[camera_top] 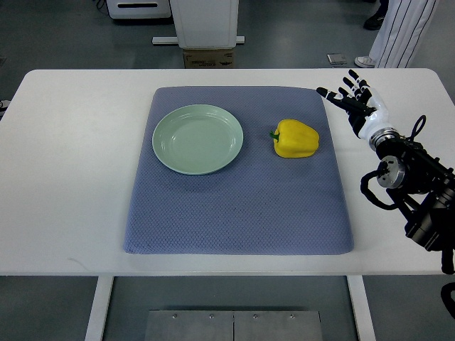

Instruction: Place yellow pepper on plate with right hand

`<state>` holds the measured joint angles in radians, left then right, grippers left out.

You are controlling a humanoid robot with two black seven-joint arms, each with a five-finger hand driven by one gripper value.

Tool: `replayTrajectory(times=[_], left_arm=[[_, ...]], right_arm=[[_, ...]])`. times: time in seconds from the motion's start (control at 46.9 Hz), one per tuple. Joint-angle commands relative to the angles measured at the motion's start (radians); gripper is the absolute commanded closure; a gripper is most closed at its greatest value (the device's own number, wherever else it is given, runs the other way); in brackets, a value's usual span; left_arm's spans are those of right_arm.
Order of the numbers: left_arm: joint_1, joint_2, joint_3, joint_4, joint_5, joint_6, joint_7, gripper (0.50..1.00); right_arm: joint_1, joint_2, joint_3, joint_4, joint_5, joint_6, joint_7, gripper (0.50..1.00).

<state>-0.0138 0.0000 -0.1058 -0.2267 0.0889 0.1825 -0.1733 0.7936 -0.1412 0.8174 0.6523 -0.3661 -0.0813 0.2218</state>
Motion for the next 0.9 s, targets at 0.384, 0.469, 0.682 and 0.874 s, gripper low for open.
replayTrajectory(times=[0.384,0.469,0.682,0.874], left_arm=[[0.000,0.000,0.000,0.001,0.000,0.000,0.000,0.500],[0.000,0.000,0.000,0.000,0.000,0.000,0.000,0.500],[0.000,0.000,0.000,0.000,-0.001,0.000,0.000,0.500],[0.000,0.000,0.000,0.000,0.000,0.000,0.000,0.500]], right_arm=[[-0.004,-0.054,-0.044,0.020,-0.024,0.044,0.001,0.500],[0.001,-0.077,-0.087,0.029,-0.028,0.054,0.022,0.500],[0.022,-0.127,-0.188,0.069,-0.140,0.089,0.086,0.502],[0.045,-0.159,-0.218,0.096,-0.224,0.110,0.105,0.502]])
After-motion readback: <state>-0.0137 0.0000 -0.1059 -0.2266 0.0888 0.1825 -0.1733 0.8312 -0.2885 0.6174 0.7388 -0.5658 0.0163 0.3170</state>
